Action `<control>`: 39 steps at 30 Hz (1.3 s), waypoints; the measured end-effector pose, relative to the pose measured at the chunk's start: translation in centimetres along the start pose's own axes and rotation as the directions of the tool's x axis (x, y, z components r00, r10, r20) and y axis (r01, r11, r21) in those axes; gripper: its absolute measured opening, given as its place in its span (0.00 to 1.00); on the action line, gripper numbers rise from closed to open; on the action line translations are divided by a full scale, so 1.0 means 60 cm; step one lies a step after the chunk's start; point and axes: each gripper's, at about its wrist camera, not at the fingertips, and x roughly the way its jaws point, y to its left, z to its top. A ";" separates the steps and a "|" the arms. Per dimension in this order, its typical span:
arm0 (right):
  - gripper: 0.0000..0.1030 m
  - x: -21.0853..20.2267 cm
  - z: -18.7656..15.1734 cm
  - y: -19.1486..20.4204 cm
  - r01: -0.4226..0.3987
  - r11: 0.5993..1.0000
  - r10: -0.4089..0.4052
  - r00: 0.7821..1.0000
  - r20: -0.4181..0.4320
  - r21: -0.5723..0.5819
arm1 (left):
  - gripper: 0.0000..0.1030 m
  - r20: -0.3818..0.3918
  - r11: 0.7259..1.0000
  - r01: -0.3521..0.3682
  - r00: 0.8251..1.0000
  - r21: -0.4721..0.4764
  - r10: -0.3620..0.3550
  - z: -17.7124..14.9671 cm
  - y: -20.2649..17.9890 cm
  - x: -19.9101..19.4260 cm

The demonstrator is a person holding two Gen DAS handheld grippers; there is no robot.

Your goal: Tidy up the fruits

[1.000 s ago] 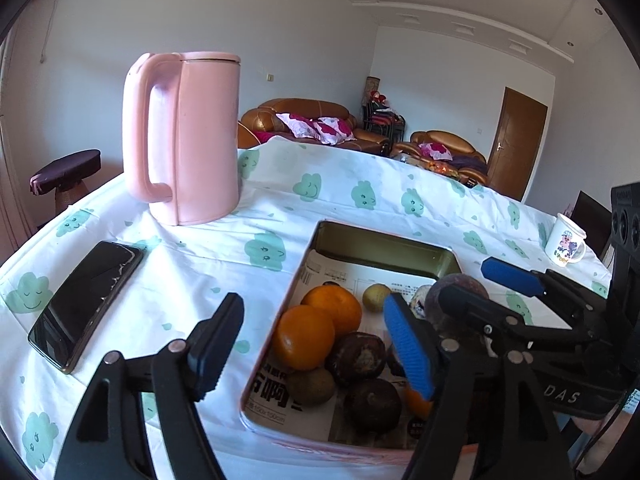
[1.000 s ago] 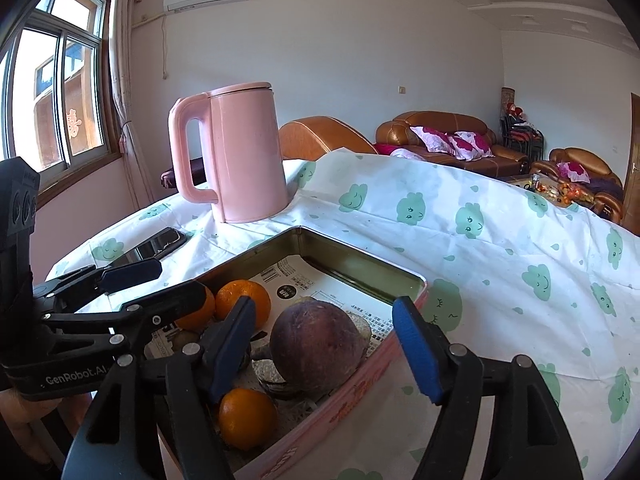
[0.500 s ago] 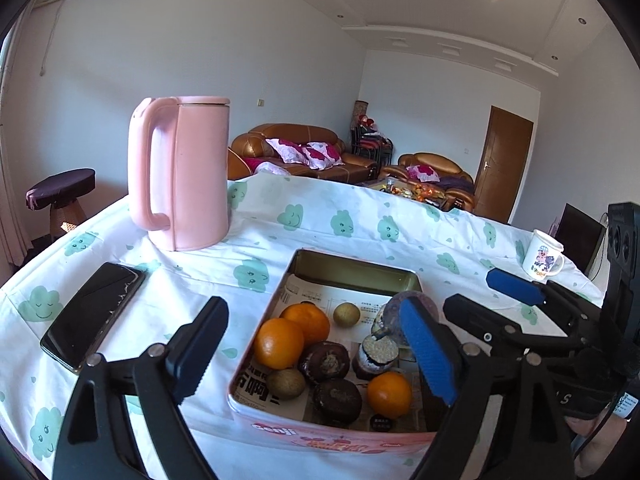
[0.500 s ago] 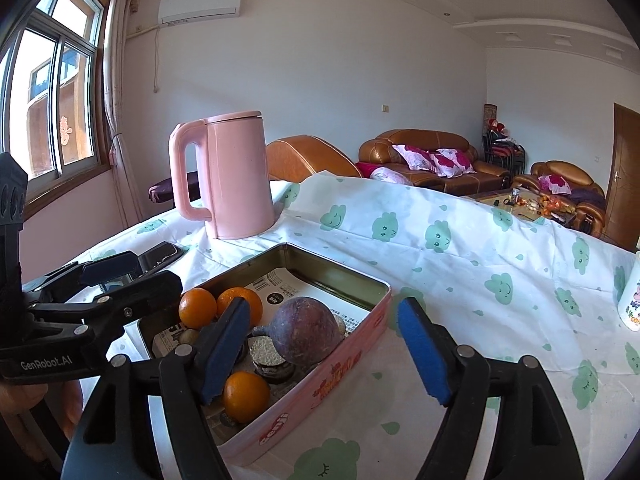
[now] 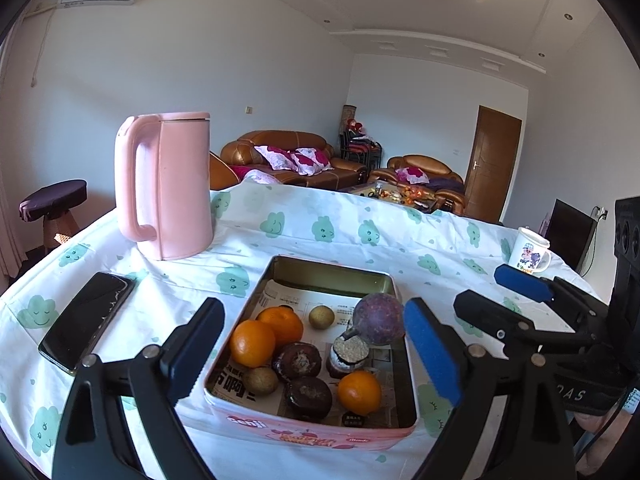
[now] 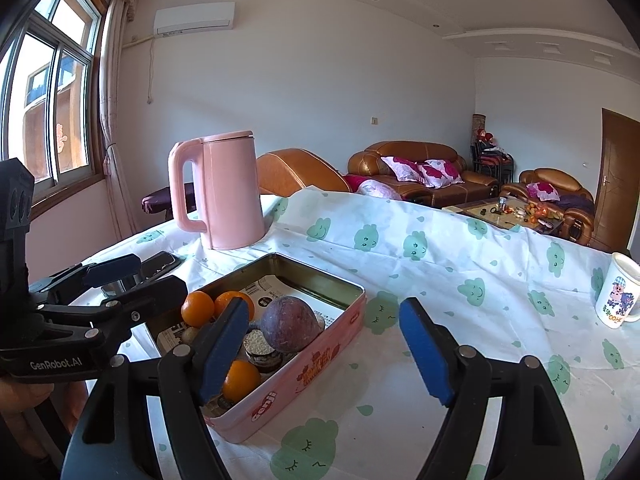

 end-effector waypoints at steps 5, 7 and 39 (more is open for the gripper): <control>0.77 -0.006 -0.004 -0.003 0.007 1.000 -0.007 1.000 -0.003 0.003 | 0.91 -0.001 1.000 0.001 1.000 0.001 -0.001 0.000 -0.003 0.000; 0.77 -0.008 -0.006 -0.006 0.007 1.000 -0.007 1.000 -0.003 0.005 | 0.91 -0.001 1.000 0.003 1.000 0.004 -0.003 0.000 -0.005 0.001; 0.77 -0.043 -0.013 -0.031 0.044 0.999 -0.044 0.998 0.037 0.017 | 1.00 0.012 1.000 -0.014 1.000 0.028 0.013 0.000 -0.029 -0.004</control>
